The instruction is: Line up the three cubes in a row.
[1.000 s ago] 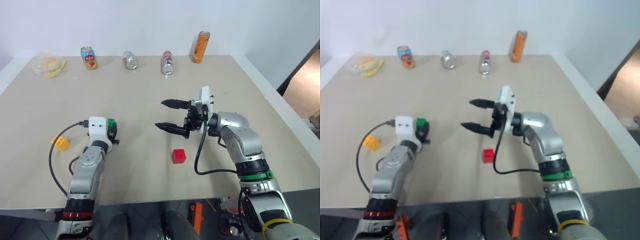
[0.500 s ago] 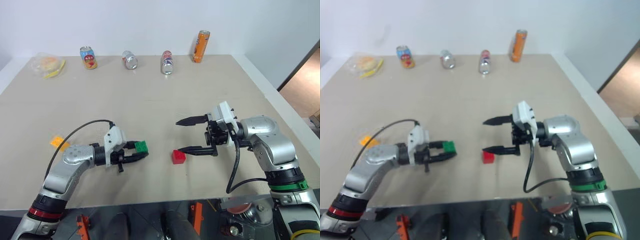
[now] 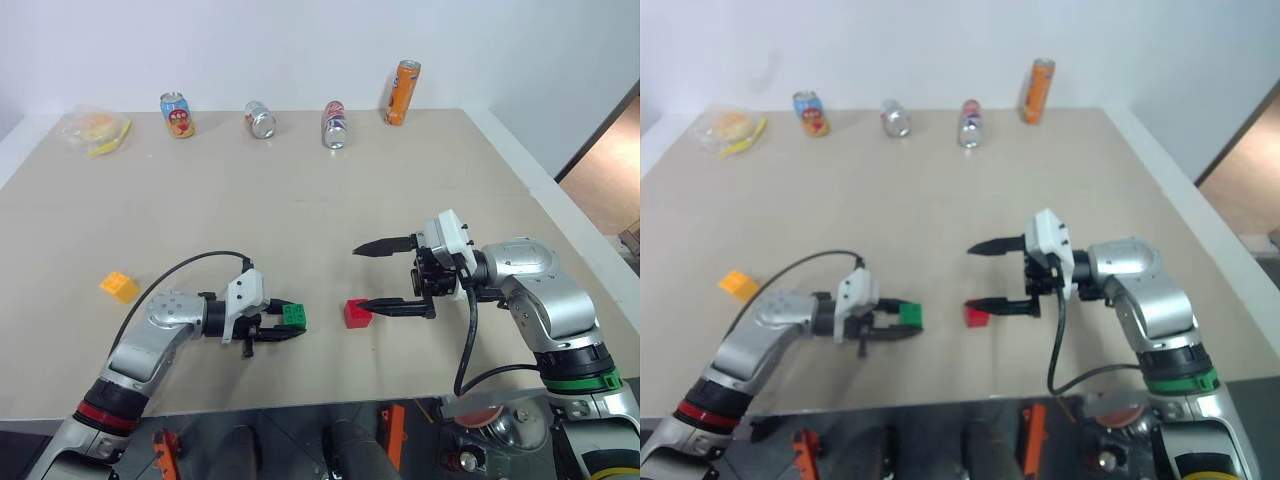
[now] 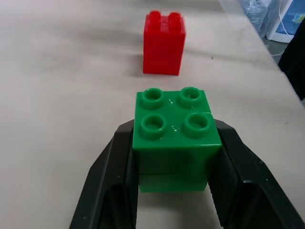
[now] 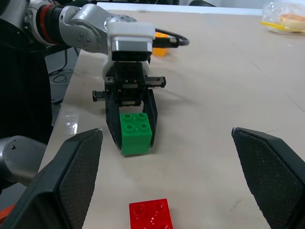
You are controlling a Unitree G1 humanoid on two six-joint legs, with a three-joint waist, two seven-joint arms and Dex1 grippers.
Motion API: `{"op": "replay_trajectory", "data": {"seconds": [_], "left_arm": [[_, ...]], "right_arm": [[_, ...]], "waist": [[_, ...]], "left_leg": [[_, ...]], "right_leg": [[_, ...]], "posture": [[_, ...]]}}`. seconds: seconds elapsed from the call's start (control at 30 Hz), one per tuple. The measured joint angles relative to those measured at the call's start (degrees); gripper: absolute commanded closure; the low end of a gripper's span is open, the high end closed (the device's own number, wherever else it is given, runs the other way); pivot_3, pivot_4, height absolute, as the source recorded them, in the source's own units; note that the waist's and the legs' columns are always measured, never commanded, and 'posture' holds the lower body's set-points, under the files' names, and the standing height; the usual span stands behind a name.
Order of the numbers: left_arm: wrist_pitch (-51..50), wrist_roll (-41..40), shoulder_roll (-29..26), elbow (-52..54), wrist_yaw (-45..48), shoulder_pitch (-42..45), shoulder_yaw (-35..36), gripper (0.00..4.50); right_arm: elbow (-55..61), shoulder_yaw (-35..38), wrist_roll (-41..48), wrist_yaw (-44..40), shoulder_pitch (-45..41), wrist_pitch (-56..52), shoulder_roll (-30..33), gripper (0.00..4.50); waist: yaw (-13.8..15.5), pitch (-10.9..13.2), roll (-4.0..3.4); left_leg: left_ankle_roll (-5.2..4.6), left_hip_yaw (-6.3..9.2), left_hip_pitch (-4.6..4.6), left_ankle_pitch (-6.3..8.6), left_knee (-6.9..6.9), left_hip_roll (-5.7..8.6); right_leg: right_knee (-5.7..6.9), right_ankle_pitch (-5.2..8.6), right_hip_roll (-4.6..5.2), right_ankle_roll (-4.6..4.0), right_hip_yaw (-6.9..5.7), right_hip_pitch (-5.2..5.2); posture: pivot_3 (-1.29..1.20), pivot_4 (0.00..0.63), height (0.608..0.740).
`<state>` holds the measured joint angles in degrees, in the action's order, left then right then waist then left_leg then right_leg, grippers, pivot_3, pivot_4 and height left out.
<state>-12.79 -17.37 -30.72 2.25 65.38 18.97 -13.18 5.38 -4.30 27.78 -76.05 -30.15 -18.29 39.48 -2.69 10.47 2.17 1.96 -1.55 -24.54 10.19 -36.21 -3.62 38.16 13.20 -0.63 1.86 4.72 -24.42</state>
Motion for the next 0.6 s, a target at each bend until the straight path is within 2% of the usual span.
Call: {"op": "replay_trajectory", "data": {"seconds": [0.2,0.27,0.3,0.43,0.47,0.6], "left_arm": [[1.5,1.3,0.7,-1.7,0.1,0.8,0.0,3.14],[2.0,1.7,0.8,-1.9,0.1,0.9,-0.1,2.05],[2.3,1.9,0.9,-2.2,0.1,1.0,-0.1,1.80],[2.3,2.1,1.0,-3.2,0.2,1.3,-0.1,0.31],[2.3,2.1,0.9,-3.2,0.2,1.4,-0.1,0.07],[0.5,0.8,0.6,-2.4,-0.2,1.6,1.0,0.02]], "right_arm": [[0.1,0.0,0.0,-0.1,0.1,0.0,0.5,0.00],[0.1,0.0,0.0,-0.1,0.1,0.0,0.5,0.00],[0.1,0.0,0.0,-0.1,0.1,-0.1,0.5,0.00],[0.1,0.0,0.0,-0.2,0.1,-0.2,0.6,0.00],[0.1,0.0,0.0,-0.2,0.1,-0.2,0.6,0.00],[0.1,0.0,0.2,-0.6,0.1,-0.6,0.6,0.00]], "waist": [[0.0,0.0,0.00],[0.0,0.0,0.00],[0.0,0.0,0.00],[0.0,0.0,0.00],[0.0,0.0,0.00],[0.0,0.0,0.00]], "left_leg": [[0.00,0.00,0.00,0.00,0.00,0.00],[0.00,0.00,0.00,0.00,0.00,0.00],[0.00,0.00,0.00,0.00,0.00,0.00],[0.00,0.00,0.00,0.00,-0.01,0.00],[0.00,0.00,0.00,0.00,-0.01,0.00],[0.00,0.00,0.00,0.00,-0.01,0.00]], "right_leg": [[0.00,-0.02,0.00,0.04,0.00,0.00],[0.00,-0.02,0.00,0.03,0.00,0.00],[0.00,-0.02,0.00,0.03,0.00,0.01],[0.00,-0.03,0.00,0.05,0.00,0.01],[0.00,-0.03,0.00,0.05,0.00,0.01],[0.01,-0.10,0.00,0.17,0.00,0.00]], "posture": [[0.00,0.150,0.740],[0.00,0.150,0.740],[0.00,0.150,0.740],[0.00,0.150,0.740],[0.00,0.150,0.740],[0.00,0.150,0.740]]}}
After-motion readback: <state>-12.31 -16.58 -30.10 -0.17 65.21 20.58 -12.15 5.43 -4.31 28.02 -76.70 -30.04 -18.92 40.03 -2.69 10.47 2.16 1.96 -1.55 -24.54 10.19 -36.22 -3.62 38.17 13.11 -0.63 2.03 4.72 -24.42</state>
